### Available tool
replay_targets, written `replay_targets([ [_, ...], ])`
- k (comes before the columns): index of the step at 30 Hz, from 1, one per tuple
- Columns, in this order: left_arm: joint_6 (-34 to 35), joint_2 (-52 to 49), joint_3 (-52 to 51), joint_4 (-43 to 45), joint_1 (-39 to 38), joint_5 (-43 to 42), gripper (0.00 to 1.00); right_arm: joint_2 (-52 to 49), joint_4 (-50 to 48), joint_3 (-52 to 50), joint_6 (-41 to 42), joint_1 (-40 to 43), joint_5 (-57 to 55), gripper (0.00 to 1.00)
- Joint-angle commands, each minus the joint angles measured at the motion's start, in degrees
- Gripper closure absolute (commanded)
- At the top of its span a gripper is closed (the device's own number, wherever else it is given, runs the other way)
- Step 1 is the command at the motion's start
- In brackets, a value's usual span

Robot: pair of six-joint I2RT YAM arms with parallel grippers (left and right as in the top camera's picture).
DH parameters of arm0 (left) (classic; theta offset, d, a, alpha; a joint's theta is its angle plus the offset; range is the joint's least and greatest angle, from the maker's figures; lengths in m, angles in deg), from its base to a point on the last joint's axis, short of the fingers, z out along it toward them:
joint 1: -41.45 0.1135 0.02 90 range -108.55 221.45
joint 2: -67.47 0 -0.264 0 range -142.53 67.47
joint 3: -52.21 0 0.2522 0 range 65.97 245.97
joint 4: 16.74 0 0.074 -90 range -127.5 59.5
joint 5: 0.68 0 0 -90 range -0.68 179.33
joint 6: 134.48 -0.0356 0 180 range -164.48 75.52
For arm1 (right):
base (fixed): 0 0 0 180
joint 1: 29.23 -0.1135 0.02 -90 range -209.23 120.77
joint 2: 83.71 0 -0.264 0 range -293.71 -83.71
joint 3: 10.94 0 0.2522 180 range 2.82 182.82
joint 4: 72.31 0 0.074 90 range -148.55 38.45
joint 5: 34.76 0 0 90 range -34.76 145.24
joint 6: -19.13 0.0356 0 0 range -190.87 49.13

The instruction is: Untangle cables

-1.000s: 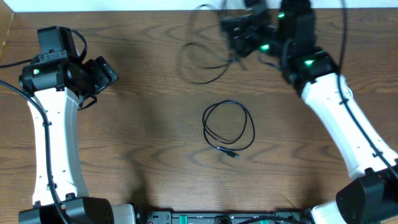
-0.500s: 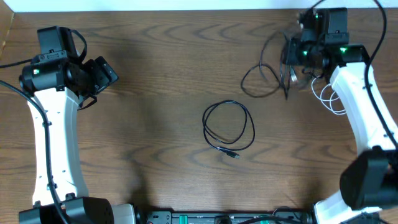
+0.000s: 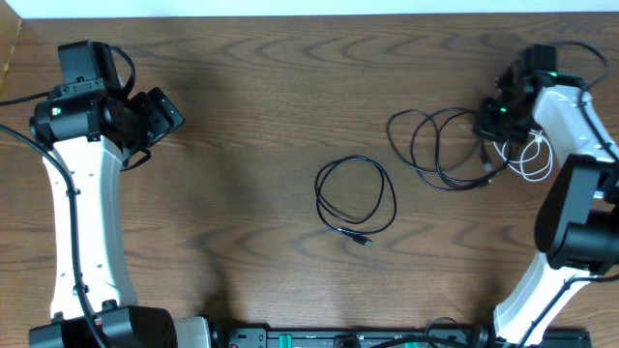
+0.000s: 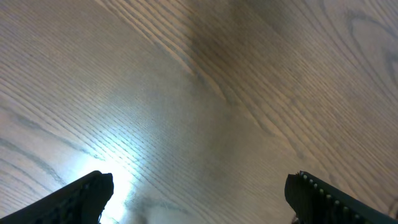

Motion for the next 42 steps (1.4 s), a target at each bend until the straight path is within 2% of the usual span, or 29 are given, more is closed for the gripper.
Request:
replay_targets([
  [1, 0.5, -0.02, -0.42, -0.15, 0.09, 0.74, 0.07, -0.5, 1.03, 0.28, -1.4, 5.07, -0.72, 0.99],
  [8, 0.5, -0.02, -0.42, -0.15, 0.09, 0.72, 0.06, 1.03, 2.84, 0.31, -1.07, 15.8, -0.02, 0.99],
  [14, 0.52, -0.02, -0.42, -0.15, 0.09, 0.74, 0.07, 3.58, 2.78, 0.31, -0.72, 21.53, 11.85, 0.98],
  [18, 0.5, -0.02, -0.42, -0.15, 0.09, 0.72, 0.07, 6.19, 2.75, 0.31, -0.74, 21.84, 19.43, 0.89],
  [22, 0.52, -0.02, -0.42, -0.15, 0.09, 0.74, 0.07, 8.94, 2.8, 0.31, -1.44, 20.2, 21.84, 0.6],
  [24, 0.52, -0.02, -0.42, -0.15, 0.09, 0.74, 0.07, 9.81, 2.82, 0.31, -2.69, 19.08, 21.81, 0.4],
  [25, 0.52, -0.02, -0.42, -0.15, 0.09, 0.72, 0.07, 10.08, 2.82, 0.31, -3.21, 18.36, 21.81, 0.35],
  [27, 0.52, -0.02, -0.42, -0.15, 0.09, 0.72, 0.06, 10.14, 3.23, 0.31, -3.34, 17.05, 21.84, 0.32],
  [33, 0.52, -0.02, -0.42, -0.15, 0.09, 0.74, 0.07, 10.12, 6.88, 0.28, -5.07, 10.38, 21.57, 0.31],
  [42, 0.5, -0.02, -0.42, -0.15, 0.09, 0.72, 0.06, 10.12, 13.11, -0.13, -5.05, -3.85, 12.15, 0.22],
])
